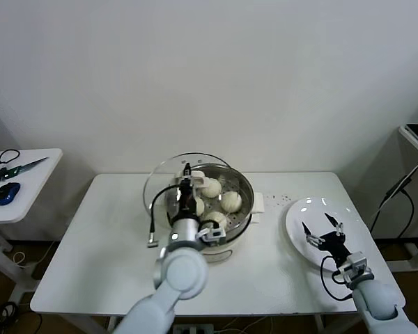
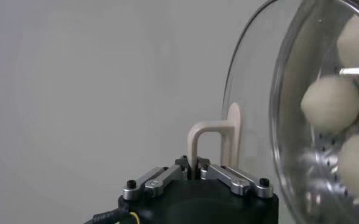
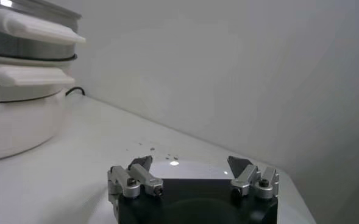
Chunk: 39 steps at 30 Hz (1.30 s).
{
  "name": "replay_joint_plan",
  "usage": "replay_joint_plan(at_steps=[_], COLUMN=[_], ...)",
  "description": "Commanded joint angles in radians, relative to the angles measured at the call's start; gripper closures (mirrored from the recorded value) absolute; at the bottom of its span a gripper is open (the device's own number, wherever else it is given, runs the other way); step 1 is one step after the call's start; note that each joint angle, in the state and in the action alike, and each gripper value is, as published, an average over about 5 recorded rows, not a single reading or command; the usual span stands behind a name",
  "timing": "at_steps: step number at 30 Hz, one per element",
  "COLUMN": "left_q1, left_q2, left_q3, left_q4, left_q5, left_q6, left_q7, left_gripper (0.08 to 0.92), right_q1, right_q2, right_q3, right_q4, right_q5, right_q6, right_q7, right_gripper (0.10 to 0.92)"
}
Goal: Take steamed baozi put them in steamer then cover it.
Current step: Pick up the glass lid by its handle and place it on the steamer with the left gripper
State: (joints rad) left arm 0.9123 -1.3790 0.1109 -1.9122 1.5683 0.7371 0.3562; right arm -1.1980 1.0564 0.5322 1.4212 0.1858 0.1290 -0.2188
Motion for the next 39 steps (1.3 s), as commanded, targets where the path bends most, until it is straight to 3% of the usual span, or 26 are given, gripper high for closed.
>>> replay_joint_plan(at_steps=[1,12,39], left_q1=[-0.075,-0.081,-0.068], left_q2=[-0.141,-0.146,-0.127], left_q3=[0.064,0.046,0.037], left_q4=[0.201,0.264,0.282], left_q5=[0.025,-0.026,-0.03], left_q6=[0.048,0.048,0.048], left_q7=[-0.072,-0.115,-0.09], left_gripper=[0.851,0.851,0.851], right_q1=[0.0,-0.004,-0.004], right_q2=[0.004,0.006,0.012], right_q3=[0.005,0.016,0.021], right_q4=[-0.01,-0.015,-0.018], right_q5=[-0.008,-0.018,-0.023], right_q6=[0.007,0.014,0.018], right_q7=[-0.002,-0.006,-0.012], right_gripper=[0.203,0.203,0.203])
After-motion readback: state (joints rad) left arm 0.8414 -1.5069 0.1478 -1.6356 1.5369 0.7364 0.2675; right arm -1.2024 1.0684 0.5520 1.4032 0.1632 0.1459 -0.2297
